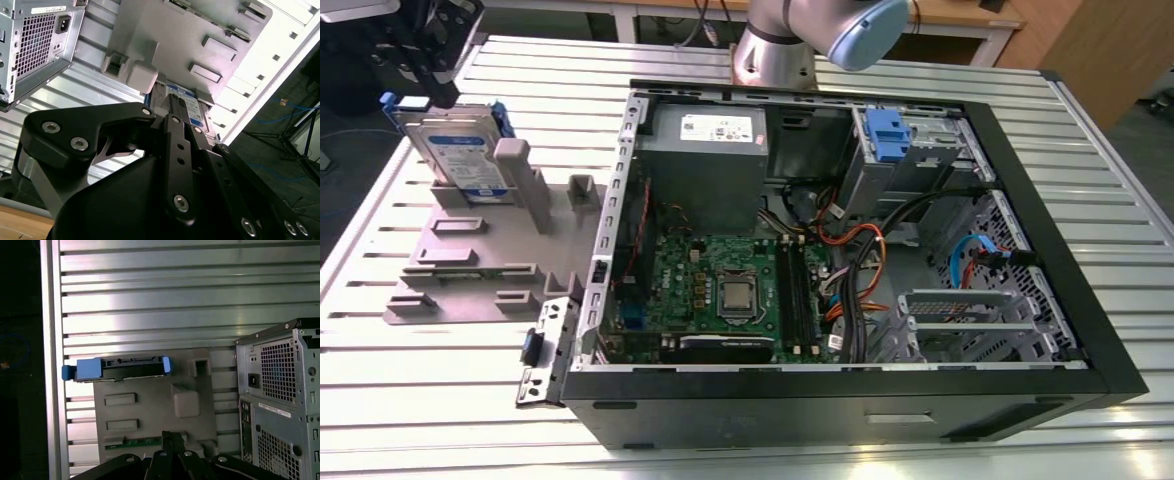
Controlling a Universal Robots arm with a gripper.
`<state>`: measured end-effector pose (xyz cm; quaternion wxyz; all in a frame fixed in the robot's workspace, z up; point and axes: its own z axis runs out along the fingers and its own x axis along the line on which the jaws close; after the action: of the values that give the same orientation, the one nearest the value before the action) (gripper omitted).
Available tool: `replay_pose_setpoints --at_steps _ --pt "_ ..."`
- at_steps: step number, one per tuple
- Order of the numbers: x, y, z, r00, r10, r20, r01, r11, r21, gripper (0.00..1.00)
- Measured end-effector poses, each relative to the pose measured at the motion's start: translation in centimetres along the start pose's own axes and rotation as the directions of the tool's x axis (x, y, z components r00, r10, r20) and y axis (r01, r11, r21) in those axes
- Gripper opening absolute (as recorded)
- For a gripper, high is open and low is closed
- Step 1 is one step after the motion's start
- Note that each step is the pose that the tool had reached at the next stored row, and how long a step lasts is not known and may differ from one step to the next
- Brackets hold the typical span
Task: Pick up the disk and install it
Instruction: 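Reach for the disk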
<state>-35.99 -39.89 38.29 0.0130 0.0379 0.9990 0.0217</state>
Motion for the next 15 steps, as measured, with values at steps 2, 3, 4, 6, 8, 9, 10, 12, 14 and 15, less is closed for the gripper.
replay_pose_setpoints --at_steps 2,3,4,6,8,9,10,12,14,15 --pt "0.09 -0.01 0.01 1.0 0.0 0.0001 0.0 1.0 -0.0001 0.11" --pt "0.14 -0.01 0.01 1.0 0.0 0.0 0.0 1.0 0.0 0.11" --pt "0.19 -0.02 0.01 1.0 0.0 0.0001 0.0 1.0 -0.0001 0.11" --pt "0.29 -0.02 0.01 1.0 0.0 -0.0001 0.0 1.0 0.0 0.11" --pt "0.39 -0.03 0.02 1.0 0.0 0.0 0.0 1.0 0.0 0.11" --pt "0.44 -0.03 0.02 1.0 0.0 0.0 0.0 1.0 0.0 0.11" --pt "0.5 -0.04 0.02 1.0 0.0 0.0001 0.0 1.0 0.0 0.11" --pt "0.61 -0.05 0.03 1.0 0.0 0.0001 0.0 1.0 -0.0001 0.11" --pt "0.71 -0.05 0.03 1.0 0.0 0.0 0.0 1.0 0.0 0.11" --pt "0.76 -0.06 0.04 1.0 0.0 0.0001 0.0 1.0 -0.0001 0.11"
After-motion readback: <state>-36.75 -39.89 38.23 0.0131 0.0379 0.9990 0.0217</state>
